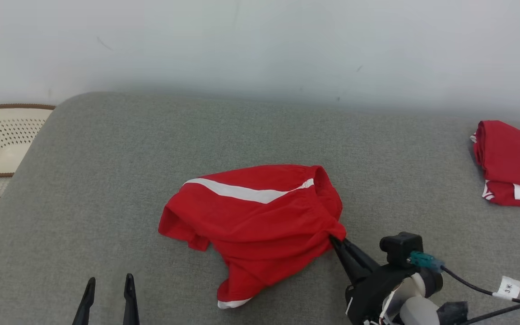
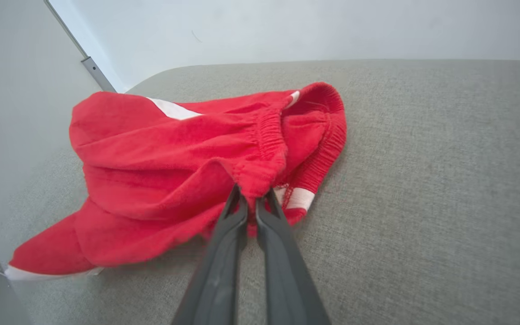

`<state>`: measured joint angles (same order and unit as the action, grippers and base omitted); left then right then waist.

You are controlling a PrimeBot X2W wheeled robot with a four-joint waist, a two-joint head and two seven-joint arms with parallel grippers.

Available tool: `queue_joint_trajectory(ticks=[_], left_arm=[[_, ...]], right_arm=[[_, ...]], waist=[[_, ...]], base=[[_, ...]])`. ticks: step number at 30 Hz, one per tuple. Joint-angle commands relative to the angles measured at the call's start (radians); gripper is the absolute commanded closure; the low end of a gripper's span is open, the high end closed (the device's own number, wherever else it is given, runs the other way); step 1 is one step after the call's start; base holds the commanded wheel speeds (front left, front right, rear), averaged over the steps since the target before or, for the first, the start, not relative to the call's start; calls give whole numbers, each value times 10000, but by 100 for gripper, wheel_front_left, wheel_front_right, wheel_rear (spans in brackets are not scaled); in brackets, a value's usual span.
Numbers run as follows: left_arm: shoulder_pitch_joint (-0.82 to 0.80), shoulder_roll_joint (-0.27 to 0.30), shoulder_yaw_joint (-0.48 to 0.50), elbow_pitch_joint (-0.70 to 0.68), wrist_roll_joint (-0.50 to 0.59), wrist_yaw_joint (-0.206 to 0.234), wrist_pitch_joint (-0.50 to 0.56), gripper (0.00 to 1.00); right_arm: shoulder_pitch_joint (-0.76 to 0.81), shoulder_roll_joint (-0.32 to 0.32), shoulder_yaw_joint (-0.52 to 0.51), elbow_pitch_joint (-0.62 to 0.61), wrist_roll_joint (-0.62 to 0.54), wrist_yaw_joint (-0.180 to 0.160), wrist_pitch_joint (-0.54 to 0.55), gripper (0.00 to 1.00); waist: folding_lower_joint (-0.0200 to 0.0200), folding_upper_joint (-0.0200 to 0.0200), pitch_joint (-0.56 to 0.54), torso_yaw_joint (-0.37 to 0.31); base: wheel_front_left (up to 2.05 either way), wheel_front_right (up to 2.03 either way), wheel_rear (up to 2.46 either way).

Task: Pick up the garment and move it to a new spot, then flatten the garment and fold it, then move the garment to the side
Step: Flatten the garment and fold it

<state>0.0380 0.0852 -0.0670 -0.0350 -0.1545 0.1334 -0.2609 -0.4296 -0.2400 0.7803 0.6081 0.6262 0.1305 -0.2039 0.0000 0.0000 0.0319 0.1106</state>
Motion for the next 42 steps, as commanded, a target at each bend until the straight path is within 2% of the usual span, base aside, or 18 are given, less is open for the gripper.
queue_joint_trajectory(ticks=[1,6,13,17,24,27,32,42], left_arm=[[176,-44,108,21,37,-24,-61,0],[302,-159,169,84,56,-66,-63,0],[432,-241,180,121,50,-83,-62,0],[476,-283,213,153,21,-118,-62,0],[331,-327,145,200,21,-153,-62,0],[266,-330,106,230,43,-194,-62,0],[146,-337,7,309,60,-241,-62,0],[-268,-341,-508,581,-197,-287,-62,0]], right_arm=[[27,-309,18,-419,197,5,-11,100],[775,-1241,-215,-2037,342,5,615,100],[1887,-1946,-1201,-3616,165,5,1723,100],[2502,-2149,-1875,-4689,61,5,2463,100],[2471,-1771,-2449,-5811,-87,5,3058,100],[1996,-1624,-2438,-5762,-166,5,3163,100],[927,-1417,-2288,-4913,-141,5,3190,100],[-1699,-969,-1529,-1611,161,5,2957,100]], waist=[[0,0,-57,-164],[0,0,-130,-464],[0,0,-156,-607],[0,0,-144,-659],[0,0,-140,-555],[0,0,-115,-439],[0,0,-18,-187],[0,0,336,523]], base=[[0,0,0],[0,0,0],[0,0,0],[0,0,0],[0,0,0],[0,0,0],[0,0,0],[0,0,0]])
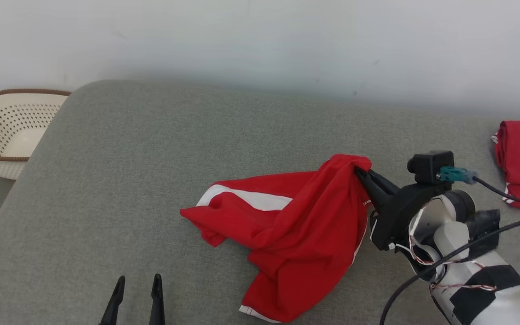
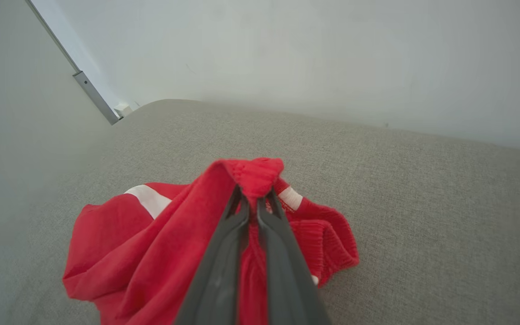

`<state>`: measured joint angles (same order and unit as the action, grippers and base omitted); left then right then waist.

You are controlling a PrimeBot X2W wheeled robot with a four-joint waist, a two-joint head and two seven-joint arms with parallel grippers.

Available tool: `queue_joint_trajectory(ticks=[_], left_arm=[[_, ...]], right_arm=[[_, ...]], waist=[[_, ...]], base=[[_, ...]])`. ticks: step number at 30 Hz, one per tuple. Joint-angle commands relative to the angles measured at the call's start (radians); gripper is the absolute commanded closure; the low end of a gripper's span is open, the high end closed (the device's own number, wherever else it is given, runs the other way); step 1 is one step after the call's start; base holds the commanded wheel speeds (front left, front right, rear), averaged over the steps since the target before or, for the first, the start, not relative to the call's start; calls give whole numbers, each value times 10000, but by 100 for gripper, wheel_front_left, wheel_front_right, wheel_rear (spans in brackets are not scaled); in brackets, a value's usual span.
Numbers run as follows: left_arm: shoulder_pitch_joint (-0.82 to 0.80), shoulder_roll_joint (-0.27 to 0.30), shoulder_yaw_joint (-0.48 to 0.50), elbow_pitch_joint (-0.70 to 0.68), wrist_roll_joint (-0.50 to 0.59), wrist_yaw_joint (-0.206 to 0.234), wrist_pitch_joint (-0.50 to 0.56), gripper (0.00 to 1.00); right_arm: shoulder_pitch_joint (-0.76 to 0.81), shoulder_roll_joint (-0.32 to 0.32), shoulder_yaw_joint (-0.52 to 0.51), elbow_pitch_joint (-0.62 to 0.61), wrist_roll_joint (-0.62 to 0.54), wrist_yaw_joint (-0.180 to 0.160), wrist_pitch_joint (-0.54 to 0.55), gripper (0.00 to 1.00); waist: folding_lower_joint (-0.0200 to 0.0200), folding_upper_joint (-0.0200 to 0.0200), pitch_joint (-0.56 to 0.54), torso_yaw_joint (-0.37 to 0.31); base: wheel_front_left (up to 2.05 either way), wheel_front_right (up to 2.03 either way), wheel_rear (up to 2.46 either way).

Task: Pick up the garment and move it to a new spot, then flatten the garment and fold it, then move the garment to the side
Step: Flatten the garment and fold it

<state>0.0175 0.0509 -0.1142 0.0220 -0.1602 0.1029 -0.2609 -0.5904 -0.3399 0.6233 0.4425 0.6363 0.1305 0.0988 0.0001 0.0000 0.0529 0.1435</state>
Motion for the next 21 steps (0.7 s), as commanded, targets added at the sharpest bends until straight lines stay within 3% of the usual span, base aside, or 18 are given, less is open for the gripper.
queue_joint_trajectory(ticks=[1,6,8,9,15,21], left_arm=[[-90,0,-106,55,-146,33,-62,0],[-179,-1,-497,119,-202,147,-62,0],[-228,6,-518,196,-231,137,-62,0],[-255,2,-518,220,-224,116,-62,0],[-286,3,-447,267,-230,78,-62,0],[-200,1,-434,214,-227,89,-62,0]], right_arm=[[-309,104,132,367,136,5,-188,100],[-1060,263,584,1988,224,5,-772,100],[-1211,333,783,2434,289,5,-1047,61],[-1261,345,885,2603,340,5,-1191,0],[-1426,354,1199,3066,568,5,-2145,0],[-1095,6,1130,2596,988,5,-3338,0]], waist=[[-1,0,144,248],[-1,0,193,504],[-1,0,192,519],[-1,0,192,507],[-1,0,148,279],[-1,0,101,-85]], base=[[0,0,0],[0,0,0],[0,0,0],[0,0,0],[0,0,0],[0,0,0]])
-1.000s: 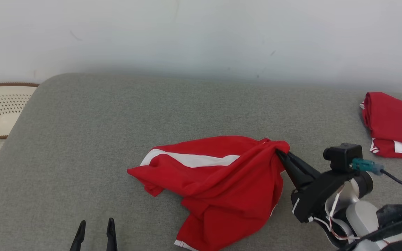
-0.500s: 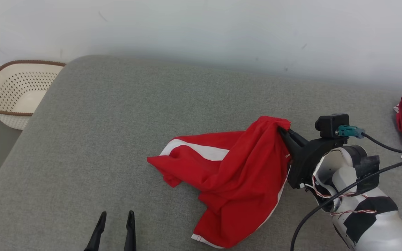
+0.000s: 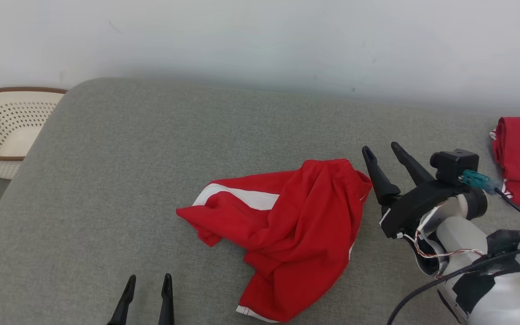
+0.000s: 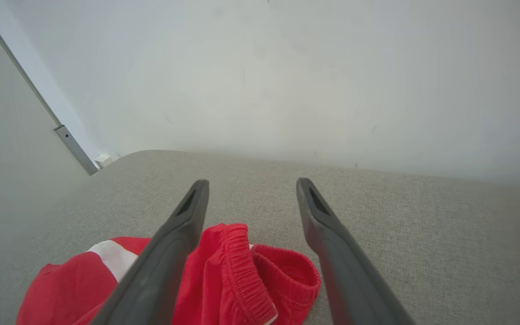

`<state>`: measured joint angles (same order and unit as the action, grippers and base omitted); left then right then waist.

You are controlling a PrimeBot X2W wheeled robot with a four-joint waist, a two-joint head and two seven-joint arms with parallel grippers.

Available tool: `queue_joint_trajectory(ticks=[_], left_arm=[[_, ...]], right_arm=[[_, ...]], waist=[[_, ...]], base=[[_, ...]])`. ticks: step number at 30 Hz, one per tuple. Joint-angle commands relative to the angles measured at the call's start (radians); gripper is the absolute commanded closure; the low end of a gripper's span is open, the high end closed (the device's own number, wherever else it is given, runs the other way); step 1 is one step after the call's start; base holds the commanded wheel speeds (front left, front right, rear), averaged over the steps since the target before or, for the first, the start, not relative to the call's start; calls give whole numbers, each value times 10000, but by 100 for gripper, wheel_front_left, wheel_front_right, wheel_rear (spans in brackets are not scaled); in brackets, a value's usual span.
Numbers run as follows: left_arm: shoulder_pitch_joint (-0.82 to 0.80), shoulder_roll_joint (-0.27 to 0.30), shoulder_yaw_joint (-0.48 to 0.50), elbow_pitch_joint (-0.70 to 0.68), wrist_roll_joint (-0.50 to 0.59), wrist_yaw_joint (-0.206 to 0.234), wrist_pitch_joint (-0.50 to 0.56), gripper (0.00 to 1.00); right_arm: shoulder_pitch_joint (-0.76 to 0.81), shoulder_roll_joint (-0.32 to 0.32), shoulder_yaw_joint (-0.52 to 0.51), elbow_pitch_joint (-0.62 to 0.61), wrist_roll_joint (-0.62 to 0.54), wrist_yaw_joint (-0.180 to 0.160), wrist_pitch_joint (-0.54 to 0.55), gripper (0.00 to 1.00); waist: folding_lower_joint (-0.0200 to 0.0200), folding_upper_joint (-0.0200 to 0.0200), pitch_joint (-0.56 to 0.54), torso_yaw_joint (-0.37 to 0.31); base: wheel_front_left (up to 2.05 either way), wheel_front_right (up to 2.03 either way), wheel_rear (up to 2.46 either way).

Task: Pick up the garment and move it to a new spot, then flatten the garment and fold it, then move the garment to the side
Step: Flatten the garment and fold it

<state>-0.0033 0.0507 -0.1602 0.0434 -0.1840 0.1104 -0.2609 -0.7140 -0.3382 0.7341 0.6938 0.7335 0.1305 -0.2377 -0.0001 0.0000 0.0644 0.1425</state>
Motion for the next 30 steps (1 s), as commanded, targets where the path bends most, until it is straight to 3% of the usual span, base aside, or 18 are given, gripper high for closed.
queue_joint_trajectory(ticks=[1,11,24,30], left_arm=[[43,3,35,-5,9,19,-62,0],[160,2,-164,2,78,-103,-62,0],[165,3,-563,322,205,-380,-62,0],[232,3,-936,958,274,-759,-62,0]], right_arm=[[213,-95,-16,-76,33,5,-69,0],[2323,-743,-1840,-2409,-1012,5,-277,0],[5552,357,-4275,-4956,-3348,5,-282,0],[6134,750,-4420,-5202,-3865,5,-281,0]], waist=[[1,0,-18,-144],[1,0,29,-619],[1,0,-23,-939],[1,0,-3,-1153]], base=[[0,0,0],[0,0,0],[0,0,0],[0,0,0]])
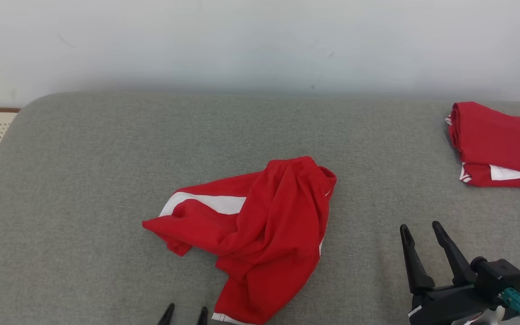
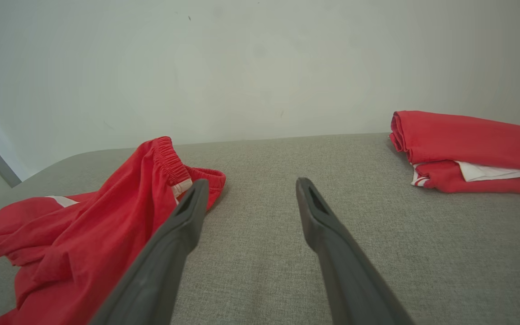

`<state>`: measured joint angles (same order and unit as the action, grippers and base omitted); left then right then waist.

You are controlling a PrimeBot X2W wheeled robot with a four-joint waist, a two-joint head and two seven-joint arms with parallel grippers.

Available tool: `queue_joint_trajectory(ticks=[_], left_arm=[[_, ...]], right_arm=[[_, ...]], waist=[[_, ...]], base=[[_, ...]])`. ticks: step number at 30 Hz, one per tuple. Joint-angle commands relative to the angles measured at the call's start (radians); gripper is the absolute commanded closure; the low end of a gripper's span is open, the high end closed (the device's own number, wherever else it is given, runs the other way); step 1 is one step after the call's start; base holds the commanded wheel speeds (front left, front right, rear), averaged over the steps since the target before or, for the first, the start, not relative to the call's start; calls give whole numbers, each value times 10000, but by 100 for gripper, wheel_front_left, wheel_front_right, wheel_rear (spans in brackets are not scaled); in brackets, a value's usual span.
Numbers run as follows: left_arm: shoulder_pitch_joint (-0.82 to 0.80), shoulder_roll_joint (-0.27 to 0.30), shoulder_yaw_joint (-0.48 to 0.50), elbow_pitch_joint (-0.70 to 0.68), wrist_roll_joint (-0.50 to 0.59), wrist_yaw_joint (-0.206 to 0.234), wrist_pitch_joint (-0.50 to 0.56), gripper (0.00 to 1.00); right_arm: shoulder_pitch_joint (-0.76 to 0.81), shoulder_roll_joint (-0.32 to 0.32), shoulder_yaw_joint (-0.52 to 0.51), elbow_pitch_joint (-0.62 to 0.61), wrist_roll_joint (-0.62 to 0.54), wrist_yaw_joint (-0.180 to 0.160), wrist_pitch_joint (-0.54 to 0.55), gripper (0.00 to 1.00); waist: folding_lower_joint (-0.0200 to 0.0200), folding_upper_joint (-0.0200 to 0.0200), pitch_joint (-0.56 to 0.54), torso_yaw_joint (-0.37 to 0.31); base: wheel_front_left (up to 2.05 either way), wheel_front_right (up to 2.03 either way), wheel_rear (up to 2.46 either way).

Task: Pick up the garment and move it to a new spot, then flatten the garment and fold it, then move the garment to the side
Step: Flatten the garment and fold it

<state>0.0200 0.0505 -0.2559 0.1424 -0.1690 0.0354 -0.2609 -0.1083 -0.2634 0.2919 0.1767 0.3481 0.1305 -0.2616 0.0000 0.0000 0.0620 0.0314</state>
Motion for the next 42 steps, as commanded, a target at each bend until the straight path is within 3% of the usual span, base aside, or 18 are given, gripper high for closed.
queue_joint_trajectory(ticks=[1,17,18,19,27,36,42], left_arm=[[-56,7,-134,253,130,-127,-62,0],[-863,8,-672,2065,-114,-356,-63,0],[-929,8,-667,2082,-150,-386,-63,55],[-974,8,-672,2119,-223,-395,-63,100],[-1154,14,-370,2134,-356,-237,-63,100],[-405,555,1027,516,36,-38,-55,100],[192,542,1455,46,34,220,-55,100]], right_arm=[[14,40,19,-72,-70,5,-43,0],[-330,-41,216,-28,-66,5,-44,0],[-337,-51,184,-22,-66,5,-42,0],[-340,-50,162,-13,-83,5,-42,0],[-298,-19,74,63,-130,5,-42,0],[-102,73,25,218,-118,5,-43,0],[-172,57,267,427,15,5,72,0]], waist=[[0,0,52,-141],[0,0,363,-993],[0,0,375,-1007],[0,0,388,-1016],[0,0,342,-731],[0,0,81,-54],[0,0,-31,47]], base=[[0,0,0],[0,0,0],[0,0,0],[0,0,0],[0,0,0],[0,0,0],[0,0,0]])
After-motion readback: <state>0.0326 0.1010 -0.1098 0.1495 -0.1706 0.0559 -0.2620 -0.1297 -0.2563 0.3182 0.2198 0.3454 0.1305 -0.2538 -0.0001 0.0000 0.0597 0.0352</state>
